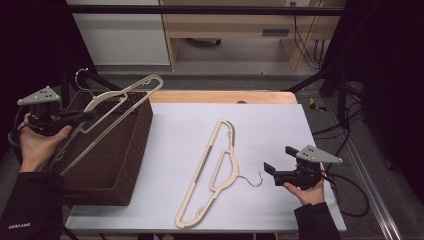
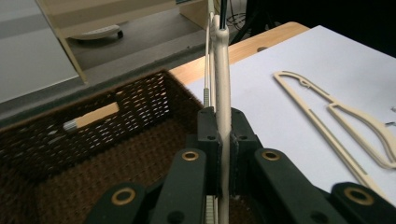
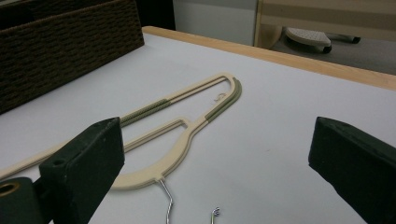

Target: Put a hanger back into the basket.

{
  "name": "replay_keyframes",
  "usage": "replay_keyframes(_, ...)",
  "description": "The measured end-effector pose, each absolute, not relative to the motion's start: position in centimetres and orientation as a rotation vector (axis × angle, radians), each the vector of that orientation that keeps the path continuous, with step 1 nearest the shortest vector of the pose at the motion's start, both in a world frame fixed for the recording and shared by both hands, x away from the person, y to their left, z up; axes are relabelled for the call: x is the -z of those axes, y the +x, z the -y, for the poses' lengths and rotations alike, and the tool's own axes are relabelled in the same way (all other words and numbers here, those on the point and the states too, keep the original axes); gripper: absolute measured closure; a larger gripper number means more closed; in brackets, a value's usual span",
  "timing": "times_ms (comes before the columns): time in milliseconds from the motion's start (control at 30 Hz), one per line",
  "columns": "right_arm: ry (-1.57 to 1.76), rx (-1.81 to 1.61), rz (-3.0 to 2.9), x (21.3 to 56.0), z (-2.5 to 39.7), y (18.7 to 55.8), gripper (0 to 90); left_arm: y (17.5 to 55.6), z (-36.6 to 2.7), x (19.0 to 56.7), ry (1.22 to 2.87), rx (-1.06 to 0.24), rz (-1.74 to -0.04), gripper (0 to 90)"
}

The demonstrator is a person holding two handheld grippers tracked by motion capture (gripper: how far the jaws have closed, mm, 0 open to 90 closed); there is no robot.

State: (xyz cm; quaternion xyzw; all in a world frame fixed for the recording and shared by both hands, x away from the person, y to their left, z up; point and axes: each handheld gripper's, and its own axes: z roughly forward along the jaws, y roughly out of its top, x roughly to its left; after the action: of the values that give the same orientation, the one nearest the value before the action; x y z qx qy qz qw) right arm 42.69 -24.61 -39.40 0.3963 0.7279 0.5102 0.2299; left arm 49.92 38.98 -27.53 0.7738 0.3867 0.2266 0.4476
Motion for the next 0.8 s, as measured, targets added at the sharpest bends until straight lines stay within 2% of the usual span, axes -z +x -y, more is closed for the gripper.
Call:
replay_keyframes(367,1.102,-1.400,-2.000,39.5,24.8,42.7,3.9,49.9,-42.2,29.1,1.940,-0.576,-1.038,85.9)
replay_keyframes(800,1.099,-1.399,-2.004,39.5,24.7,42.8,4.0,50.4,-43.0,31.6,1.970,-0.527,-1.110,85.9)
